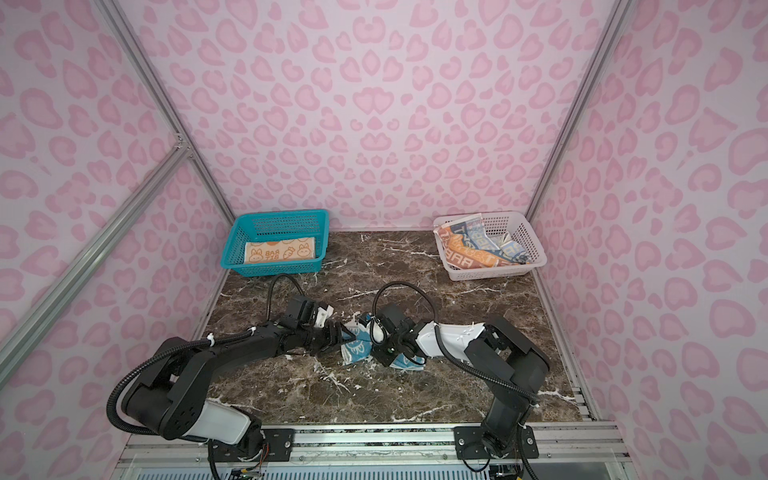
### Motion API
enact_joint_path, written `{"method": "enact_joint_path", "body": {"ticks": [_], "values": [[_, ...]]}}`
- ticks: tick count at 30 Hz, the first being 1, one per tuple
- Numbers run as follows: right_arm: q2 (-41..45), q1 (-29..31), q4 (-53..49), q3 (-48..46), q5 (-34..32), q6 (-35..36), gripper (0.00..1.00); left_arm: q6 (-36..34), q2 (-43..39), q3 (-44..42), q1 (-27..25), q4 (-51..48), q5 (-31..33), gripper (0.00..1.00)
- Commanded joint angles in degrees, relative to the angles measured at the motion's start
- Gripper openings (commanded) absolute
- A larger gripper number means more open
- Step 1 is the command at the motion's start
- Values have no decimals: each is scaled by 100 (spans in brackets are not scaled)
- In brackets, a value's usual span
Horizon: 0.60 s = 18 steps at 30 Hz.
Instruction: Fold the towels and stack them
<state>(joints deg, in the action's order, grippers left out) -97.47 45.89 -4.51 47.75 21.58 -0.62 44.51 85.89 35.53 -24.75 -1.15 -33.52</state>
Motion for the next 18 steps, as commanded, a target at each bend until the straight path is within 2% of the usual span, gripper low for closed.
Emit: {"method": "enact_joint_path", "body": {"ticks": [1, 8, 11, 14, 16, 18], "values": [[25, -73, 129, -67, 337, -79, 17, 2, 126, 87, 4, 243, -172, 71], [-86, -112, 218, -26, 541, -227, 17, 181, 423, 145, -152, 501, -314, 69], [-115, -111, 307, -54, 594, -314, 18, 197, 441, 176, -163, 499, -293, 64], [-98, -107, 338, -87, 564, -332, 22, 151, 466, 305, -162, 424, -261, 38], [-22, -93, 312, -124, 417, -331, 33, 56, 506, 478, -153, 297, -269, 15], [182, -42, 346, -231, 21, -368, 43, -97, 540, 701, -153, 83, -262, 3]]}}
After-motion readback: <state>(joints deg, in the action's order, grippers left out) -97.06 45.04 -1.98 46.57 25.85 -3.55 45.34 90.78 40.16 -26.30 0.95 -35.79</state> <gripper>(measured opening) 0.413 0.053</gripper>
